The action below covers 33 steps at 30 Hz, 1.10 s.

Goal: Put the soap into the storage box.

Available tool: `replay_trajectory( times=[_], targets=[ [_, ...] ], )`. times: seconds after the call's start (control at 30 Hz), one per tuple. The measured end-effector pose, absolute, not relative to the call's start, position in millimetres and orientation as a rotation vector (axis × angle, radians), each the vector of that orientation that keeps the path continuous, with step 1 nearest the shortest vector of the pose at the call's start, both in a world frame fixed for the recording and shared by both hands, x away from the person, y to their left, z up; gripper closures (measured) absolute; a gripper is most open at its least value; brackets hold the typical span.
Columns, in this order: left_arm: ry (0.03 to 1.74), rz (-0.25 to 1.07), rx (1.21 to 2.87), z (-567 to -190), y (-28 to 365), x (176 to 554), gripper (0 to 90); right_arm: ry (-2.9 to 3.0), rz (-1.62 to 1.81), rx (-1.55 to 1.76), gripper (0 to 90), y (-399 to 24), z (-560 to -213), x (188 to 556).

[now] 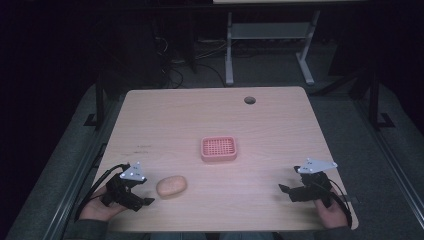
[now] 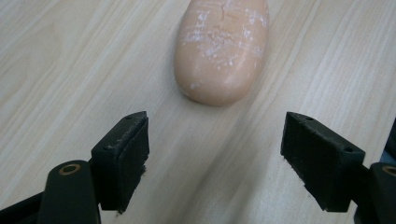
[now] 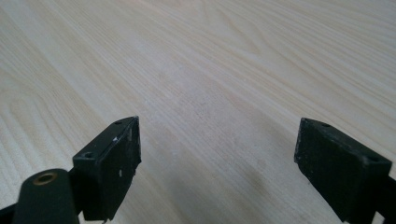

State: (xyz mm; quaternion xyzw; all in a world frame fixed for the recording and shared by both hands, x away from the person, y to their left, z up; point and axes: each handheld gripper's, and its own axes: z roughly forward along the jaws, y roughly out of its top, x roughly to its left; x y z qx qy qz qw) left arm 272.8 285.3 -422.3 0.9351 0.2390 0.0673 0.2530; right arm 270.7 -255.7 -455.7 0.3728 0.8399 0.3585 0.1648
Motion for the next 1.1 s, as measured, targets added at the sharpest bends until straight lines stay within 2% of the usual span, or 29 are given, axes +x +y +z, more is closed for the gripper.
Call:
replay_trajectory(
  times=[1.1],
  targets=[
    [0.575, 0.166, 2.591, -421, 254, 286, 22.9, 2.405, 1.015, 1.054, 14.1, -255, -456, 270]
  ],
)
